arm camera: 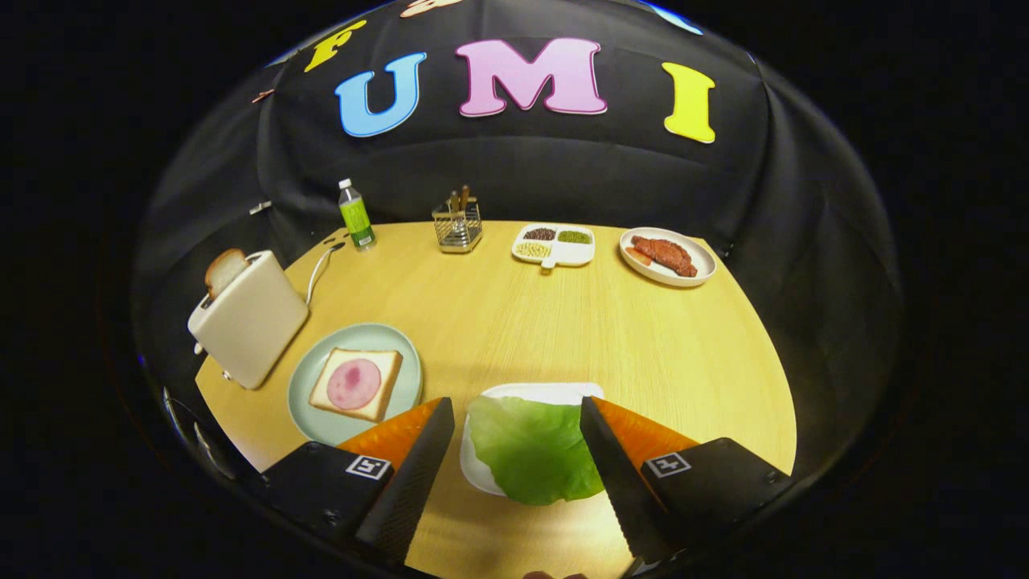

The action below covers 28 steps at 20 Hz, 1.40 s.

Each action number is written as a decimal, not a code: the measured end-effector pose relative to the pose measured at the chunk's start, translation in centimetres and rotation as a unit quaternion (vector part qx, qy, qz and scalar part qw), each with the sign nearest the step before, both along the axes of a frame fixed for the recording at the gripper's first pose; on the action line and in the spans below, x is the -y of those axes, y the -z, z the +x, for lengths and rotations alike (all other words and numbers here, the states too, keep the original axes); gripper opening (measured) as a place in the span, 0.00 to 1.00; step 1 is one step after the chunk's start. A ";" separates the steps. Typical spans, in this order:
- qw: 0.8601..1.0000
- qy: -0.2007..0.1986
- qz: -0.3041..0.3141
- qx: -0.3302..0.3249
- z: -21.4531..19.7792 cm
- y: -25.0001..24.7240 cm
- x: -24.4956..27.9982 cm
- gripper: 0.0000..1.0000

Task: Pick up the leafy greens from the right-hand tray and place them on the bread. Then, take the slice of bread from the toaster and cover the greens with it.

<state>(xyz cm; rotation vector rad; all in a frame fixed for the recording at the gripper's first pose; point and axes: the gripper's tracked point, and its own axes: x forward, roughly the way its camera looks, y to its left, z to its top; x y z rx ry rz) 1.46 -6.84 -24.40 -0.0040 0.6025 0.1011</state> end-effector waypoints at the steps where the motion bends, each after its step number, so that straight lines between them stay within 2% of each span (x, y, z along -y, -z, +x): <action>1: 1.000 -0.006 -0.004 -0.008 0.1 1.1 0.1 0.99; 12: 0.996 -0.040 -0.046 -0.067 1.6 9.1 1.9 0.99; 19: 0.996 -0.062 -0.036 -0.057 1.3 9.7 0.9 0.97; 20: 0.996 -0.066 -0.035 -0.054 1.5 9.5 0.5 0.77; 21: 0.996 -0.067 -0.040 -0.053 1.2 9.5 0.3 0.76; 22: 0.995 -0.072 -0.038 -0.053 1.0 9.3 -0.1 0.57; 24: 0.995 -0.075 -0.051 -0.046 1.1 9.6 -0.6 0.26; 26: 0.991 -0.107 -0.061 -0.052 0.7 9.4 -0.9 0.13; 28: 0.991 -0.110 -0.044 -0.066 0.6 9.7 -1.1 0.06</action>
